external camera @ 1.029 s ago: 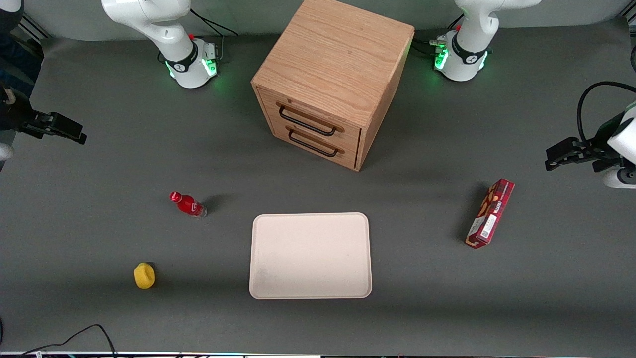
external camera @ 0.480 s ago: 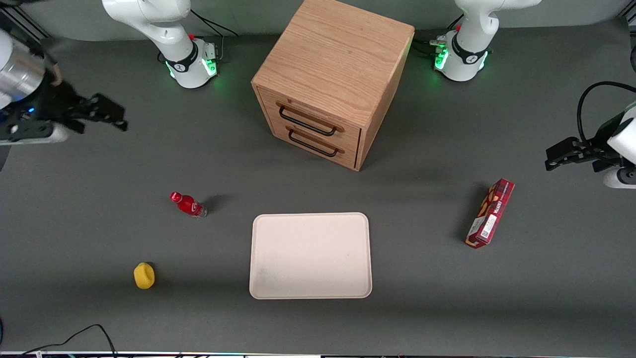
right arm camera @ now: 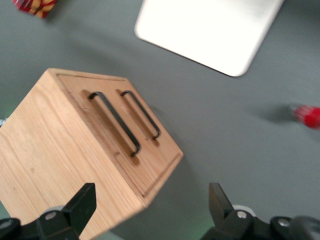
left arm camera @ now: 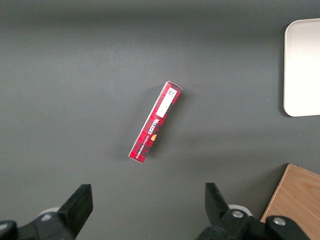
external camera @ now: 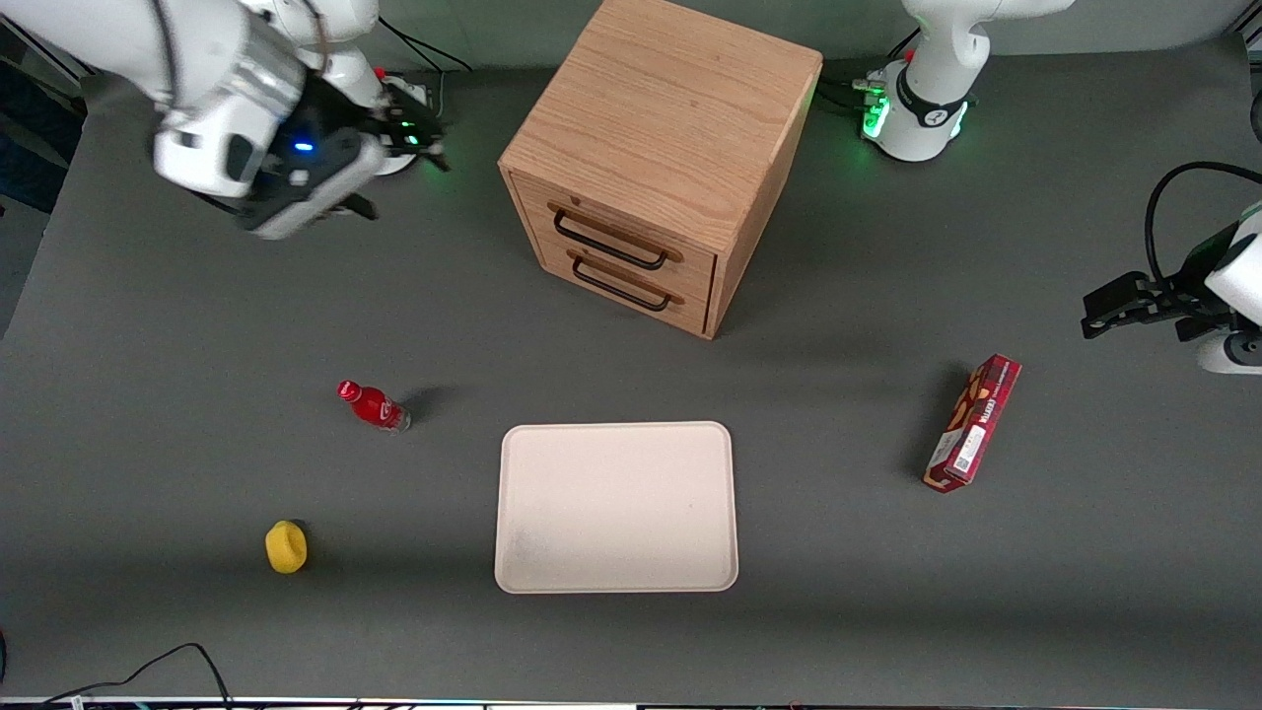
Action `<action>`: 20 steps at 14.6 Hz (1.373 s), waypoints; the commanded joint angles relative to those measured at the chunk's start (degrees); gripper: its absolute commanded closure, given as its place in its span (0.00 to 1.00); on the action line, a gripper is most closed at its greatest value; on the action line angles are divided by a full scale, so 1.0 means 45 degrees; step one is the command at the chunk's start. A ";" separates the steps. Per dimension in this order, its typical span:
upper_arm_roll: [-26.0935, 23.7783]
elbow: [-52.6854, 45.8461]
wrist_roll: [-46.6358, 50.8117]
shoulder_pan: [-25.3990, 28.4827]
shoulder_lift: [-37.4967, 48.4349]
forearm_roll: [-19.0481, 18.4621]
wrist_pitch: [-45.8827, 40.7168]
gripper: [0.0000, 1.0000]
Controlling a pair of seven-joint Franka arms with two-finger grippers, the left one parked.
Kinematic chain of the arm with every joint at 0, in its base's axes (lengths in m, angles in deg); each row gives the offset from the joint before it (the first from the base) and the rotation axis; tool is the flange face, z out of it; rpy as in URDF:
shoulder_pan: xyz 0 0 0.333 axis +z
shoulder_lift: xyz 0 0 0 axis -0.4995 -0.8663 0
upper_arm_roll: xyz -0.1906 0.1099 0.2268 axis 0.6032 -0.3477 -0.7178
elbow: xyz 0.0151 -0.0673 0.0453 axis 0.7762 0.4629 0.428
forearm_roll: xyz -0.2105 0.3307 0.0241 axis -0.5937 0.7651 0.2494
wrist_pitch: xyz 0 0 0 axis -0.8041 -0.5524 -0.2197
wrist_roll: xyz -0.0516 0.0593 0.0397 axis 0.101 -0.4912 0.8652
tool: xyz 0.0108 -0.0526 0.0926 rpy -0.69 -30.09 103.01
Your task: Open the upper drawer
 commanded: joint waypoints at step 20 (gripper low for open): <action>-0.2948 0.1681 -0.3771 0.0855 -0.5765 -0.2566 0.4179 0.00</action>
